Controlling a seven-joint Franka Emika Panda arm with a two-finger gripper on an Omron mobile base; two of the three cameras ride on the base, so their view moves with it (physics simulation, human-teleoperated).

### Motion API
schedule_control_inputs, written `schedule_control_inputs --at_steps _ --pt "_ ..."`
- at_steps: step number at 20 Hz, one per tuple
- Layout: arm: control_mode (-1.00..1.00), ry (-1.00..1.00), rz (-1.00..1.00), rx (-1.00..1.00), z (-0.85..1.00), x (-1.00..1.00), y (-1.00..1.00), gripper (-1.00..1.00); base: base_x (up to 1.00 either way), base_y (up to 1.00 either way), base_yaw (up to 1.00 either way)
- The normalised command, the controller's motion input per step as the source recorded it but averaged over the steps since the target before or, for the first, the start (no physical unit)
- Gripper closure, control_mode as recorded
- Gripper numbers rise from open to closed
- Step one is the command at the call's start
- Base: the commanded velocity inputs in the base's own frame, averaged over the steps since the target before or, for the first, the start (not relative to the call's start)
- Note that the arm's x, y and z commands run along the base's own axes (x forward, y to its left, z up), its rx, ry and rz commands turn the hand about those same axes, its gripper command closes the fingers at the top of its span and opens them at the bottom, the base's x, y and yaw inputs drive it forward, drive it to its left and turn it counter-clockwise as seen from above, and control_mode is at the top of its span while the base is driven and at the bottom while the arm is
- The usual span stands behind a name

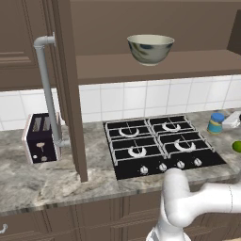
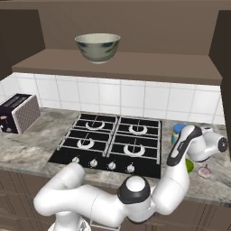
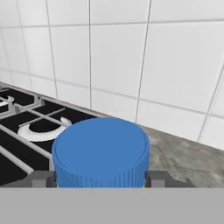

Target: Open the cabinet. Place the bowl and condiment on the counter. Then place the lime and garlic on the cutting board.

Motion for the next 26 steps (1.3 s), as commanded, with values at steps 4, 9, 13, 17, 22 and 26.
schedule_control_inputs --at_steps 4,9,13,17,22,26 --pt "-1.0 0.0 0.02 0.0 -0.07 -0.16 -0.15 -1.0 0.0 0.0 0.0" --pt "-1.0 -0.02 -0.02 0.0 0.0 -0.48 0.05 -1.0 0.0 0.0 0.0" --pt "-1.0 -0.02 -0.09 -0.01 0.04 -0.72 0.26 -1.0 0.0 0.0 0.0" --pt "-1.0 -0.08 -0.18 -0.02 0.0 -0.88 0.43 -1.0 0.0 0.0 0.0" --pt "-1.0 -0.11 -0.27 0.0 0.1 -0.94 0.47 -1.0 0.0 0.0 0.0" --pt "-1.0 -0.06 -0.22 -0.04 0.24 -0.38 0.96 -1.0 0.0 0.0 0.0"
